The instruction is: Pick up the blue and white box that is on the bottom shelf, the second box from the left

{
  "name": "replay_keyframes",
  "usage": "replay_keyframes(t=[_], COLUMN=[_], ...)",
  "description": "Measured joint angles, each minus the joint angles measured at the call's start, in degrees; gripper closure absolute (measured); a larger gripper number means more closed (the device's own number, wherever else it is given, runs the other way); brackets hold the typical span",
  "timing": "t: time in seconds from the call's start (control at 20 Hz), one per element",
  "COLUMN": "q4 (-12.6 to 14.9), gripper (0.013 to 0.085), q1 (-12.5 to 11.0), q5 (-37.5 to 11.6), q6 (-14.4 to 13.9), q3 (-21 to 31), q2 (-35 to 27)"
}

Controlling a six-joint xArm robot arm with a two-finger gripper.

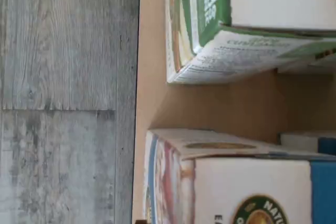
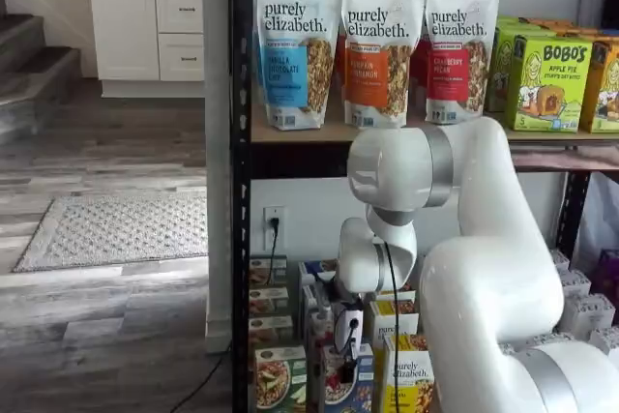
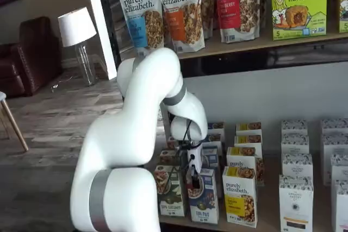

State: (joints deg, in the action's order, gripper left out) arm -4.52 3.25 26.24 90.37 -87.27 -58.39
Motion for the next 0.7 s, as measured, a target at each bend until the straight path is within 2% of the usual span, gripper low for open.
replay_keyframes(t=[0.05, 0.15, 0.2, 0.3, 0.45, 0.5, 0.7], q4=[0.1, 0.1, 0.1, -0.1, -0.2, -0.2, 0.5], gripper=[0.0130, 0.0210, 0.0210, 0.0290, 0.0330, 0.0370, 0.0370], q1=[0.0, 0.0, 0.0, 0.0, -0.1, -0.1, -0.3], q5=[0.0, 0.1, 0.1, 0.2, 0.4, 0.5, 0.4], q6=[0.0, -0.1, -0.1, 0.1, 0.2, 0.3, -0.1], q3=[0.0, 0.3, 0.3, 0.5, 0.8, 1.0, 1.6], q2=[0.0, 0.2, 0.3, 0.4, 0.7, 0.8, 1.3])
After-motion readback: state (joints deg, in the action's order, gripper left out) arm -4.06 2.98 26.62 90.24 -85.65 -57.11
